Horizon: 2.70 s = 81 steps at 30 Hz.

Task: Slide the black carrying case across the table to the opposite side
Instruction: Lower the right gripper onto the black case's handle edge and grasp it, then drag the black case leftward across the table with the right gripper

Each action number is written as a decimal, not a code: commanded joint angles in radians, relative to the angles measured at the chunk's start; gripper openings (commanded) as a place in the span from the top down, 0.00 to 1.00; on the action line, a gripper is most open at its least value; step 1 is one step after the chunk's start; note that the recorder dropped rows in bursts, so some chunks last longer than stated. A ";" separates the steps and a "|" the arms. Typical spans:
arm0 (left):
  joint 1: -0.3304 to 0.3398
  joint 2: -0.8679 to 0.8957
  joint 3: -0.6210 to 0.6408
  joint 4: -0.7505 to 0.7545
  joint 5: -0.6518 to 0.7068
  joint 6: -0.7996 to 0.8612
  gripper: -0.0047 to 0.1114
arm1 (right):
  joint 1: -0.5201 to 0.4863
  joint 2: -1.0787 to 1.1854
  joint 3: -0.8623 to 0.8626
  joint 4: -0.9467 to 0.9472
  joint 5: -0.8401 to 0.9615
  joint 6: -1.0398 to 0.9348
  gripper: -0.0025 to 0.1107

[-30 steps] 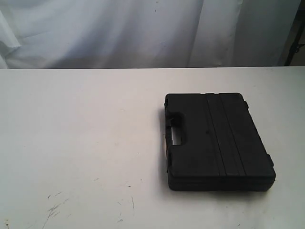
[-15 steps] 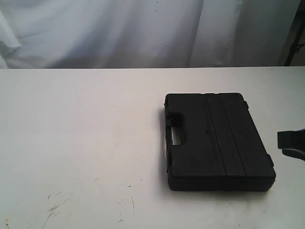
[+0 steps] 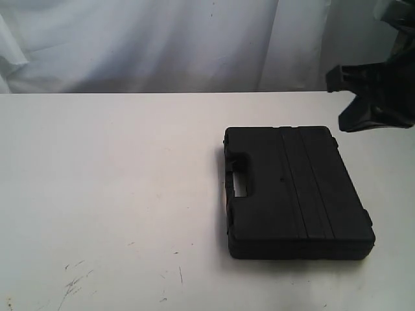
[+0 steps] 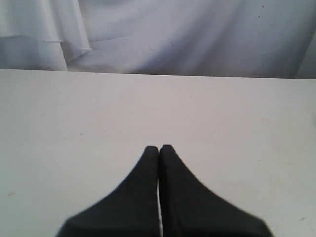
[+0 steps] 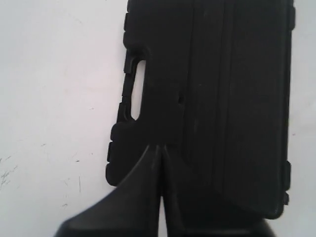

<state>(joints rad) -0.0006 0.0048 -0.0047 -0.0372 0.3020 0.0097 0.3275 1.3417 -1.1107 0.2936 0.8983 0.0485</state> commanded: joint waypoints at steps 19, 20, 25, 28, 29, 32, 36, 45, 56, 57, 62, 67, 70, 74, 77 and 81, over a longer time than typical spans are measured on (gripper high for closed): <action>0.001 -0.005 0.005 -0.006 -0.009 -0.001 0.96 | 0.289 0.616 -0.535 -0.100 0.204 0.254 0.98; 0.001 -0.005 0.005 -0.006 -0.009 -0.001 0.96 | 0.289 0.652 -0.555 -0.100 0.207 0.263 0.98; 0.001 -0.005 0.005 -0.006 -0.009 -0.001 0.96 | 0.289 0.752 -0.672 -0.136 0.226 0.310 0.98; 0.001 -0.005 0.005 -0.006 -0.009 0.001 0.96 | 0.289 0.804 -0.737 -0.135 0.257 0.329 0.98; 0.001 -0.005 0.005 -0.006 -0.009 0.001 0.96 | 0.289 0.819 -0.745 -0.137 0.260 0.345 0.98; 0.001 -0.005 0.005 -0.006 -0.009 0.001 0.96 | 0.289 0.852 -0.753 -0.175 0.261 0.386 0.98; 0.001 -0.005 0.005 -0.006 -0.009 0.001 0.96 | 0.289 0.882 -0.753 -0.187 0.264 0.393 0.98; 0.001 -0.005 0.005 -0.006 -0.009 -0.001 0.96 | 0.289 0.928 -0.753 -0.201 0.242 0.406 0.85; 0.001 -0.005 0.005 -0.006 -0.009 0.001 0.96 | 0.301 0.928 -0.753 -0.190 0.239 0.450 0.61; 0.001 -0.005 0.005 -0.006 -0.009 0.001 0.96 | 0.303 0.928 -0.753 -0.192 0.239 0.454 0.61; 0.001 -0.005 0.005 -0.006 -0.009 0.001 0.96 | 0.317 0.935 -0.753 -0.226 0.225 0.483 0.61; 0.001 -0.005 0.005 -0.006 -0.009 -0.001 0.96 | 0.327 0.956 -0.753 -0.245 0.217 0.499 0.61; 0.001 -0.005 0.005 -0.006 -0.009 -0.001 0.96 | 0.327 0.964 -0.753 -0.254 0.217 0.504 0.61; 0.001 -0.005 0.005 -0.006 -0.009 -0.001 0.96 | 0.327 0.964 -0.753 -0.254 0.208 0.504 0.62; 0.001 -0.005 0.005 -0.006 -0.009 0.001 0.96 | 0.328 0.973 -0.753 -0.254 0.212 0.504 0.64; 0.001 -0.005 0.005 -0.006 -0.009 0.001 0.96 | 0.330 0.981 -0.753 -0.252 0.216 0.504 0.64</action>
<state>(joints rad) -0.0006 0.0048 -0.0047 -0.0372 0.3020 0.0097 0.6511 2.3188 -1.8555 0.0532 1.1149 0.5501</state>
